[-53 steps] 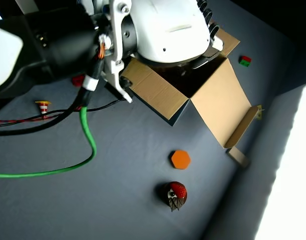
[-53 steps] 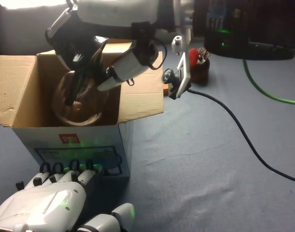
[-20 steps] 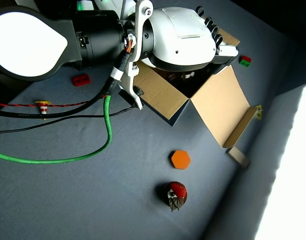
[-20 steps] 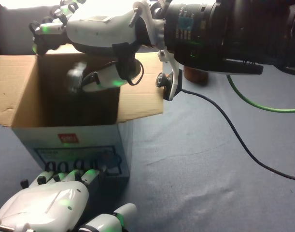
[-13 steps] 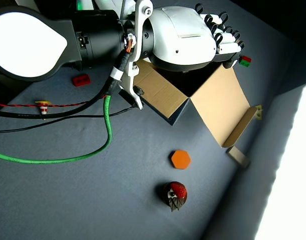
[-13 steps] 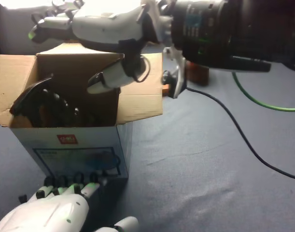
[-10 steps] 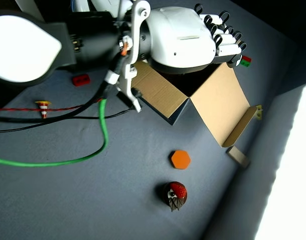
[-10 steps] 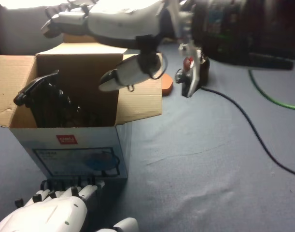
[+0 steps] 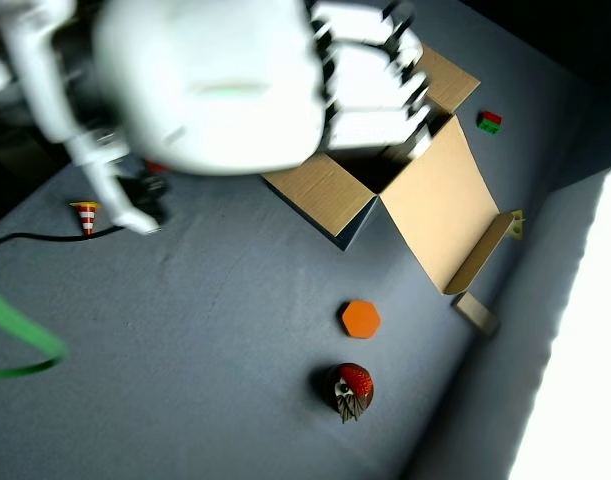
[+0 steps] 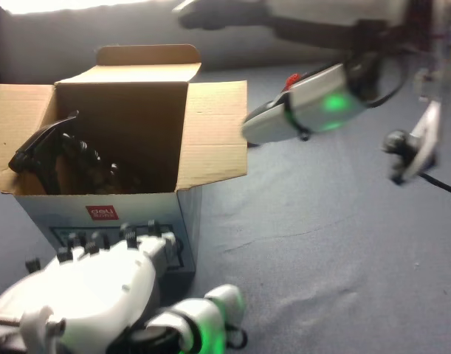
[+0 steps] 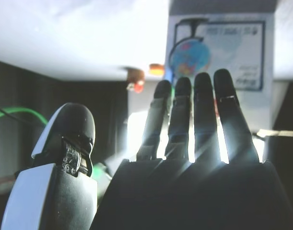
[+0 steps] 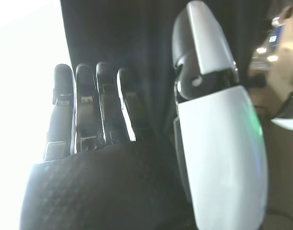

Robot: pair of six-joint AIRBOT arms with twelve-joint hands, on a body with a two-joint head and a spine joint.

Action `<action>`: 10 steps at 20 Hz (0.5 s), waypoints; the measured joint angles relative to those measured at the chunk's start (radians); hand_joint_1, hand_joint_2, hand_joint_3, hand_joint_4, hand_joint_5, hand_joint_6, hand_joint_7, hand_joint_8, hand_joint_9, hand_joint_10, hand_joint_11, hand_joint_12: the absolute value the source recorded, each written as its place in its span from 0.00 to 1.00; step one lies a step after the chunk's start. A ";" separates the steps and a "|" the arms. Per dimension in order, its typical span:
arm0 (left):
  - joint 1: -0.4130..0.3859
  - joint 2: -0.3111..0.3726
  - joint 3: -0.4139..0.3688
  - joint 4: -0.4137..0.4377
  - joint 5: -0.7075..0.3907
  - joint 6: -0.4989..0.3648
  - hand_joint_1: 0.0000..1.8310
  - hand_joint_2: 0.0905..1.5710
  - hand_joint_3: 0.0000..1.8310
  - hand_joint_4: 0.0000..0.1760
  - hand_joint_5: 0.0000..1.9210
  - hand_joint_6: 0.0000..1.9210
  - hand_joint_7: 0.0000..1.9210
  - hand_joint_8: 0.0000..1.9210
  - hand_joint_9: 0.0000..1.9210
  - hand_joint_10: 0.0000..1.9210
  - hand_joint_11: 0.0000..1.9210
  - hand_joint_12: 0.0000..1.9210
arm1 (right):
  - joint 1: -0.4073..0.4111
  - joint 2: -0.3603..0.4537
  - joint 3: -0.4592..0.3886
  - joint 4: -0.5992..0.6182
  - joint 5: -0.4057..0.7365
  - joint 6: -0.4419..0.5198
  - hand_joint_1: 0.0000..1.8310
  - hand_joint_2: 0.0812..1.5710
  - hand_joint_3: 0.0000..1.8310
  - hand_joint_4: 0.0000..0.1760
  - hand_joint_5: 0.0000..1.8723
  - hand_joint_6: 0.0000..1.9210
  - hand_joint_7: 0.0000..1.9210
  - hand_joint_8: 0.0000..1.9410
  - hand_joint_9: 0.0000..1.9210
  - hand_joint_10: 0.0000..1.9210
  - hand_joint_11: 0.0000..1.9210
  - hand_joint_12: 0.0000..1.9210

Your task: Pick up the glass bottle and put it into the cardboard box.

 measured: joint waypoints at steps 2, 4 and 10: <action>-0.106 -0.010 -0.001 -0.088 -0.050 0.047 0.00 0.80 0.00 0.00 0.11 0.01 0.10 0.01 0.09 0.00 0.00 0.29 | 0.016 0.082 -0.080 0.005 -0.099 0.038 0.34 0.65 0.00 0.00 0.02 0.19 0.12 0.01 0.00 0.27 0.00 0.24; -0.207 -0.019 0.001 -0.153 -0.092 0.134 0.00 0.81 0.00 0.00 0.13 0.01 0.12 0.01 0.10 0.01 0.00 0.30 | 0.016 0.138 -0.150 0.016 -0.211 0.066 0.23 0.70 0.00 0.00 0.04 0.21 0.16 0.02 0.01 0.30 0.00 0.34; -0.367 -0.023 0.029 -0.193 -0.137 0.255 0.02 0.82 0.00 0.00 0.34 0.05 0.39 0.05 0.33 0.07 0.03 0.58 | 0.013 0.209 -0.335 -0.090 -0.561 0.212 0.16 0.77 0.01 0.00 0.14 0.63 0.22 0.45 0.12 0.67 0.00 0.90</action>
